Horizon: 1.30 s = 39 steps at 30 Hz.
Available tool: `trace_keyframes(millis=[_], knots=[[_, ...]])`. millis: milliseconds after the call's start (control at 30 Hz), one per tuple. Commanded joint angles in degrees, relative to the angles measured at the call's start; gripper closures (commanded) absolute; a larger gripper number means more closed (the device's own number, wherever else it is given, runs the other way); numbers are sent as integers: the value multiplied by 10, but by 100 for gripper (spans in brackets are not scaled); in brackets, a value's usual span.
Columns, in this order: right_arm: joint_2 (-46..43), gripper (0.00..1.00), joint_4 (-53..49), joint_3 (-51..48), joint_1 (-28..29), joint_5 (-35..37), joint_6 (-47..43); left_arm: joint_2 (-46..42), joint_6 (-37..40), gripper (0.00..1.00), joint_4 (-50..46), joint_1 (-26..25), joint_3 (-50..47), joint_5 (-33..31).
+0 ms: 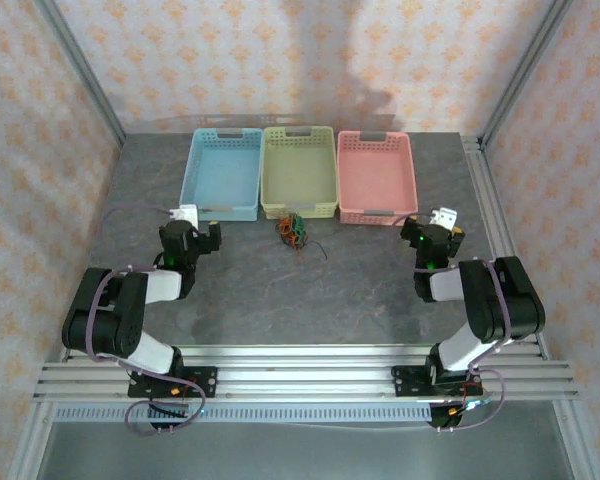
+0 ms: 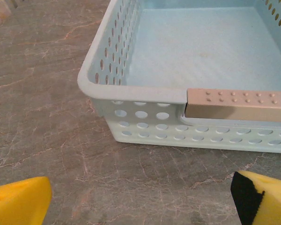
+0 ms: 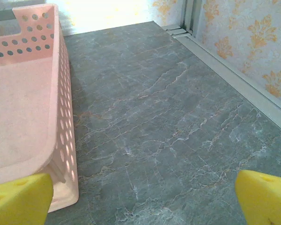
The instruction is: Untangle the cables
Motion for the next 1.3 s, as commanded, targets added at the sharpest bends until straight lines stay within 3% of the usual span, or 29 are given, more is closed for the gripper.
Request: trace_keyframes(millis=[0, 1267], knots=[[-11, 1, 21, -7, 4, 8, -5, -4, 0, 0, 15, -5, 10, -17], [-9, 1, 30, -11, 10, 12, -11, -3, 0, 0, 15, -4, 10, -16]])
